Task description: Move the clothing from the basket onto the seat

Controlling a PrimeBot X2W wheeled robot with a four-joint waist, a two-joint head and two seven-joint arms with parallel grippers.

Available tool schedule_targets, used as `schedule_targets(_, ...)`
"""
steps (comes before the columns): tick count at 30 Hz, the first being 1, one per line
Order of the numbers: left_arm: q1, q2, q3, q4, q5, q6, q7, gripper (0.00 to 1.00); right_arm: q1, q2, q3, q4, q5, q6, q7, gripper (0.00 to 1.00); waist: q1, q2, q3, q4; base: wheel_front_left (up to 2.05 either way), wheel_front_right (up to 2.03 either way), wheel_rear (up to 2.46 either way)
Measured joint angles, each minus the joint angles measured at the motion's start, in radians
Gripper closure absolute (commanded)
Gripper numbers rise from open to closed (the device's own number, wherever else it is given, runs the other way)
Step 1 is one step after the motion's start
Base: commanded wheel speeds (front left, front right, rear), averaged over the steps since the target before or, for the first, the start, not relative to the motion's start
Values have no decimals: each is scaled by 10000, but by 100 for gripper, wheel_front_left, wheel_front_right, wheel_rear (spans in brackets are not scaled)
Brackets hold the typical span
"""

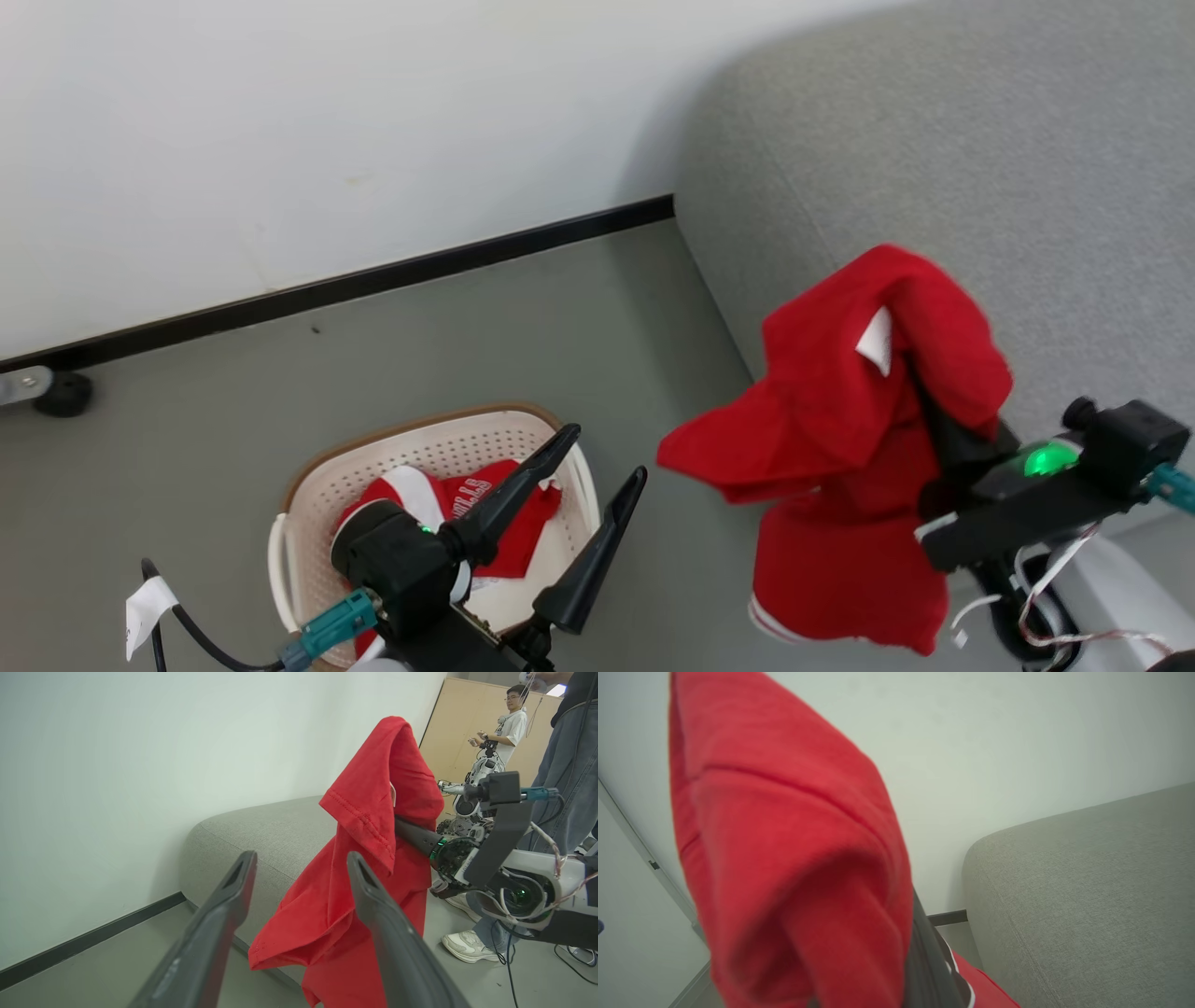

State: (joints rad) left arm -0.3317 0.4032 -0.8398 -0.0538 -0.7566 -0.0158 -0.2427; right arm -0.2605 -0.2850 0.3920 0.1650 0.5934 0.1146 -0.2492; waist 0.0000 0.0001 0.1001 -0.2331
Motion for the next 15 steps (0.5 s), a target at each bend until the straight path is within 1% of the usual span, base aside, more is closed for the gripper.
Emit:
schedule_targets(2,12,10,33,-105,109,81,-2,0,-128,-2,-299,31,278,0,0,100,0,0,107,-243,0,0,0)
schedule_targets(7,-165,-27,65,-167,263,63,-13,0,-1084,-201,-1193,497,986,0,0,100,1,0,558,-607,0,0,0)
schedule_targets(11,-371,-48,140,-117,318,54,-15,0,-2310,-270,-1962,1126,1682,0,6,100,1,0,987,-655,0,0,0)
schedule_targets(15,-394,-54,151,-36,380,-25,-15,0,-3376,-667,-2884,1776,2284,-6,75,100,2,1,1314,-482,0,0,0)
